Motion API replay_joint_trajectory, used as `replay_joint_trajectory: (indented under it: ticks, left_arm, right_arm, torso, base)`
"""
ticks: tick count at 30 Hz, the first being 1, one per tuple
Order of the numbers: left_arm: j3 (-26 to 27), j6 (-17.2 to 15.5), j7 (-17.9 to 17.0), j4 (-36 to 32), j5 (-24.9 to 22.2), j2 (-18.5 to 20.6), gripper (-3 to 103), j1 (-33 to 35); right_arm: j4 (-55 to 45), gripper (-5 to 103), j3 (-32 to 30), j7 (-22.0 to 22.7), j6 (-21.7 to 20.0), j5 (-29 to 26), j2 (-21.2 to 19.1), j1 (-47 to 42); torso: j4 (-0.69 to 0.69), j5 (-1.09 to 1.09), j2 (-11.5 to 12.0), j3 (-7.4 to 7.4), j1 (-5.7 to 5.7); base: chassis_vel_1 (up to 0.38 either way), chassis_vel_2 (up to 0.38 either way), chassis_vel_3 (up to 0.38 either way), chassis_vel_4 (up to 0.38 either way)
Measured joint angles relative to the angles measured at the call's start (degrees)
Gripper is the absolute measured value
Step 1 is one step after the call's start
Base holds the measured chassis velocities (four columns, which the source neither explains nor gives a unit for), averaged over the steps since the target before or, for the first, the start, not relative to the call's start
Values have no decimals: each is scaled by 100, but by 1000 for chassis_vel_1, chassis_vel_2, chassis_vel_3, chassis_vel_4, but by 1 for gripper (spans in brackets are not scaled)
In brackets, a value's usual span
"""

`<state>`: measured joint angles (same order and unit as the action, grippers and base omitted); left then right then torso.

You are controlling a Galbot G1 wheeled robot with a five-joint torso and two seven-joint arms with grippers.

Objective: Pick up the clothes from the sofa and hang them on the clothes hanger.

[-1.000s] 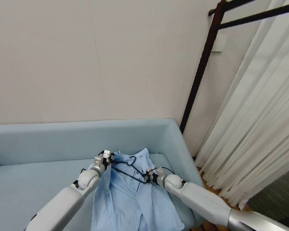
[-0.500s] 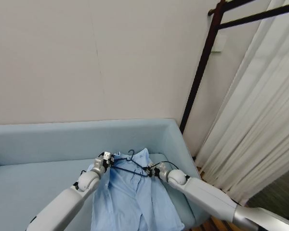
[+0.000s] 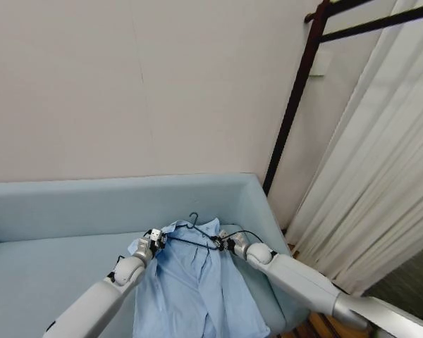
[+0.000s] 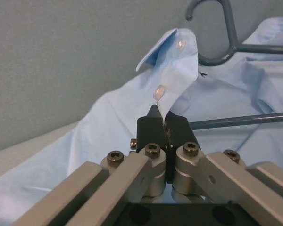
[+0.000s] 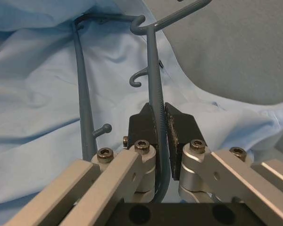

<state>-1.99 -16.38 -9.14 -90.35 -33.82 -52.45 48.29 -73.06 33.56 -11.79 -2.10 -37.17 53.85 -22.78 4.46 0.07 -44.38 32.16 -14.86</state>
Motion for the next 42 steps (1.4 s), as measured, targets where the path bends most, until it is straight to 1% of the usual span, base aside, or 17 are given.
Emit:
replay_joint_trajectory:
  ticks: [2,7,9,18,24,25,27,30,32,33,34,35,36,37,40,41,42]
  left_arm:
    - [-100,7,13,41,30,-37,0,-10]
    - [-297,13,18,47,67,-111,0,-39]
    - [-313,13,18,43,66,-116,0,-41]
    - [-425,-46,-78,-228,45,8,0,50]
    - [-331,-74,-142,-311,43,82,0,222]
    - [-293,-108,-147,-337,45,100,0,265]
    - [-228,-185,-139,-402,46,143,0,341]
    - [-159,-259,-137,-488,48,182,-1,419]
    - [-66,-274,-104,-636,49,227,10,558]
    - [-50,-268,-93,-662,49,234,10,580]
    - [8,-246,-68,-747,50,253,15,665]
    - [68,-237,-38,-848,49,267,26,770]
    - [68,-237,-38,-848,49,267,26,770]
    - [115,-226,-14,-924,50,274,26,841]
    - [198,-207,-9,-1129,55,297,42,1023]
    - [198,-207,-9,-1129,55,297,42,1023]
    - [239,-202,-28,-1218,55,300,48,1098]
  right_arm:
    - [99,6,5,-179,255,147,73,1]
    - [260,6,28,-380,578,359,274,-2]
    - [284,6,29,-387,608,375,301,-2]
    - [968,0,-72,-357,1221,781,701,76]
    - [1175,0,-105,-244,1314,907,748,86]
    - [1115,-3,-102,-153,1271,904,728,74]
    - [934,8,-94,23,1078,785,681,41]
    - [803,13,-101,223,900,554,646,24]
    - [567,24,-129,517,572,135,552,12]
    - [513,24,-135,566,497,45,523,10]
    - [352,29,-147,689,306,-218,435,2]
    - [177,40,-171,838,71,-508,340,-15]
    - [177,40,-171,838,71,-508,340,-15]
    - [44,40,-199,928,-112,-760,261,-38]
    - [-176,56,-292,1189,-524,-1350,97,-106]
    - [-176,56,-292,1189,-524,-1350,97,-106]
    - [-192,61,-327,1316,-624,-1556,74,-134]
  torso:
    - [1,1,0,0,0]
    - [0,0,0,0,0]
    - [0,0,0,0,0]
    - [0,0,0,0,0]
    - [0,0,0,0,0]
    - [0,0,0,0,0]
    - [0,0,0,0,0]
    - [0,1,0,0,0]
    - [-2,0,0,0,0]
    - [-2,0,0,0,0]
    - [0,1,0,0,0]
    - [0,0,0,0,0]
    - [0,0,0,0,0]
    - [0,1,0,0,0]
    - [0,0,0,-1,0]
    - [0,0,0,-1,0]
    - [2,0,0,0,0]
  base:
    - [0,0,0,0]
    - [0,0,0,0]
    - [0,0,0,0]
    - [0,0,0,0]
    - [0,0,0,0]
    - [0,0,0,0]
    - [0,0,0,0]
    - [0,0,0,0]
    - [0,0,0,0]
    - [0,0,0,0]
    - [0,0,0,0]
    - [0,0,0,0]
    - [0,0,0,0]
    - [0,0,0,0]
    - [0,0,0,0]
    - [0,0,0,0]
    - [0,0,0,0]
